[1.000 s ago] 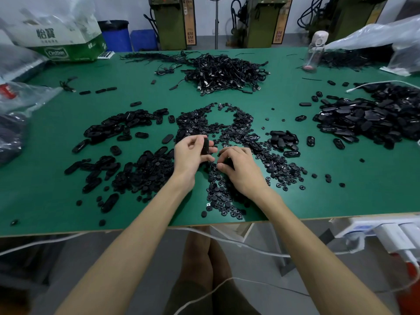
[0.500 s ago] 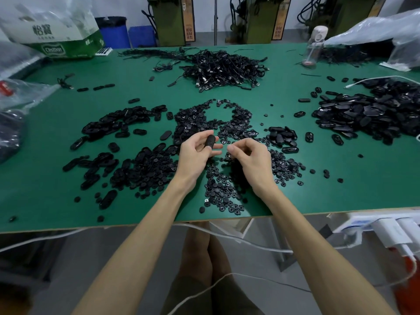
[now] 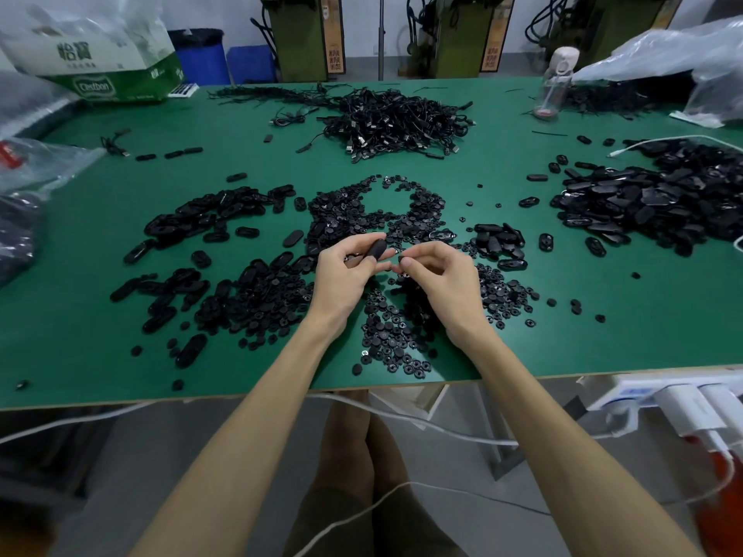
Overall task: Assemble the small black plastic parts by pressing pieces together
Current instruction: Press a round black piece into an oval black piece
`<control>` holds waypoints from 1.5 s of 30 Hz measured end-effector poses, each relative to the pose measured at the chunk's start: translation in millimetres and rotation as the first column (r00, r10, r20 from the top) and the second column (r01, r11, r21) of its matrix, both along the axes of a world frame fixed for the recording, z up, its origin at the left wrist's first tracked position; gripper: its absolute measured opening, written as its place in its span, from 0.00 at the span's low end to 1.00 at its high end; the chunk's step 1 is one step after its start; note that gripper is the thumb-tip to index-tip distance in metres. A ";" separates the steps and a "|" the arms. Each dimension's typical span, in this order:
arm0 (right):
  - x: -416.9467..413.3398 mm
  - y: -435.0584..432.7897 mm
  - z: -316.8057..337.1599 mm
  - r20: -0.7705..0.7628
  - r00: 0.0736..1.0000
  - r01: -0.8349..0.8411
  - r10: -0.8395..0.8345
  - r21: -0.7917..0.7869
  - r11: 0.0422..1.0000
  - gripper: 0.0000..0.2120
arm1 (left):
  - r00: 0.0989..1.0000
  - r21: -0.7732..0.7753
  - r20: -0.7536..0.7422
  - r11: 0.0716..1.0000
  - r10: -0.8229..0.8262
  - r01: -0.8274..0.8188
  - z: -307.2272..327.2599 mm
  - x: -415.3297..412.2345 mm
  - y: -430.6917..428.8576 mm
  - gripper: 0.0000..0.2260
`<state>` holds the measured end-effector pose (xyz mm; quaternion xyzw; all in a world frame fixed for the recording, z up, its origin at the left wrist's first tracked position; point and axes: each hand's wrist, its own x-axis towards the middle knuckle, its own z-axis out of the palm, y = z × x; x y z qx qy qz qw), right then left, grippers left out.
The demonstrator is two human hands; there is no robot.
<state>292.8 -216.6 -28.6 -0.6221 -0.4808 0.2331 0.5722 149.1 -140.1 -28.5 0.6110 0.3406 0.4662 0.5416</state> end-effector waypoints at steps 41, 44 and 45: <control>-1.0 -2.8 4.3 -0.018 0.998 0.065 -0.065 0.006 0.998 0.03 | 0.989 0.070 -0.141 0.997 -0.032 0.043 3.5 -1.3 -4.0 0.10; -1.6 -3.6 5.1 0.022 0.996 0.083 -0.082 -0.008 0.997 0.03 | 0.989 0.068 -0.135 0.996 -0.053 0.063 4.2 -1.7 -5.1 0.10; -2.0 -4.0 5.3 0.031 0.995 0.090 -0.090 -0.015 0.996 0.03 | 0.989 0.069 -0.135 0.995 -0.059 0.069 4.3 -1.6 -5.6 0.10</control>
